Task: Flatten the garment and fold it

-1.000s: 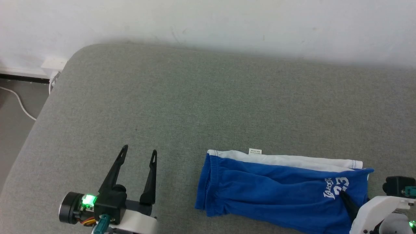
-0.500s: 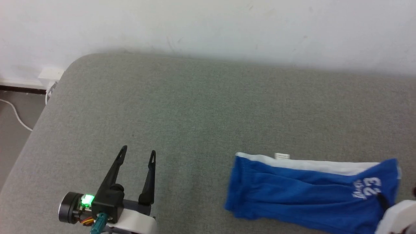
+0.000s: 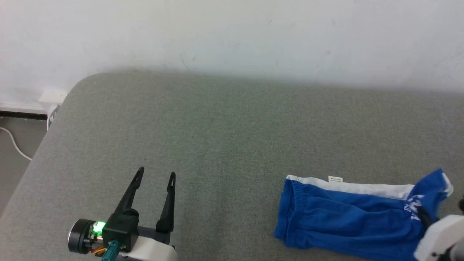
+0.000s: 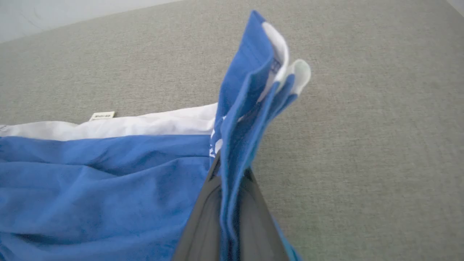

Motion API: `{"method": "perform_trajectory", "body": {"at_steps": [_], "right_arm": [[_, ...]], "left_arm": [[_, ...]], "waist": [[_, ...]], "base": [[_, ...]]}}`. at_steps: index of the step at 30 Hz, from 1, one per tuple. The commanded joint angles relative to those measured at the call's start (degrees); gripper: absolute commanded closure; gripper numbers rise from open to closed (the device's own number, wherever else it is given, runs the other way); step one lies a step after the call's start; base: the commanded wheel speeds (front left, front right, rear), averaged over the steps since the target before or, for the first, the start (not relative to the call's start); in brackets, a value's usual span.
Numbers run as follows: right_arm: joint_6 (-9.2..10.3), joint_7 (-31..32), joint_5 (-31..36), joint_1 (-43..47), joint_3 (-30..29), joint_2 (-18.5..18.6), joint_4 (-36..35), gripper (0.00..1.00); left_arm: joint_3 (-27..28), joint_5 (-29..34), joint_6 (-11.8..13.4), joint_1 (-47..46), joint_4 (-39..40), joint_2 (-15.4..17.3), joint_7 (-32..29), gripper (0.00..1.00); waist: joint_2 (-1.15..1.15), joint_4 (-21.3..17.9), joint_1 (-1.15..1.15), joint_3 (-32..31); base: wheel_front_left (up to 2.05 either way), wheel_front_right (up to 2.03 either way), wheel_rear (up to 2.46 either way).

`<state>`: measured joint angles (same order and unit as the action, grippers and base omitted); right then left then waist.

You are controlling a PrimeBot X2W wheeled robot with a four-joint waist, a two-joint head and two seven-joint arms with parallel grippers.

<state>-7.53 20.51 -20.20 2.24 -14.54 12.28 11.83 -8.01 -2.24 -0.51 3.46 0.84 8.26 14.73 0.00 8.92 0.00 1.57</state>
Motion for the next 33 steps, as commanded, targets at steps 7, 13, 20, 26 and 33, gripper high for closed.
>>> {"method": "perform_trajectory", "body": {"at_steps": [7, 13, 20, 26, 33], "right_arm": [[0.04, 6.91, -5.56, 2.85, 8.13, -4.25, -11.24, 1.00], [0.04, 10.24, -7.61, 2.65, 14.40, -6.47, -14.31, 1.00], [0.04, 9.14, -8.38, -0.11, 19.78, -8.63, -10.96, 1.00], [0.04, 6.36, -5.54, -3.36, 21.19, -9.21, -3.34, 1.00], [0.04, 2.97, -4.15, -6.96, 24.16, -9.36, 6.31, 0.00]], "left_arm": [[0.66, 0.30, -0.98, 1.18, 0.10, -0.93, 0.27, 0.00], [0.99, 0.60, -1.23, 1.86, -0.28, -1.23, 0.27, 0.00], [1.26, 0.88, -1.72, 1.61, -0.56, -1.31, 0.27, 0.00], [1.30, 0.96, -1.98, 1.15, -0.98, -1.51, 0.27, 0.00], [1.17, 0.85, -2.43, 0.18, -1.69, -1.94, 0.27, 0.00]], "waist": [[0.00, 2.26, 0.00, -1.63], [0.00, 4.47, 0.00, -2.20], [0.00, 6.97, 0.00, -1.86], [0.00, 8.85, 0.00, -0.77], [0.00, 10.01, 0.00, 1.49]], "base": [[0.00, 0.00, 0.00], [0.00, 0.00, 0.00], [0.00, 0.00, 0.00], [0.00, 0.00, 0.00], [0.00, 0.00, 0.00]]}}
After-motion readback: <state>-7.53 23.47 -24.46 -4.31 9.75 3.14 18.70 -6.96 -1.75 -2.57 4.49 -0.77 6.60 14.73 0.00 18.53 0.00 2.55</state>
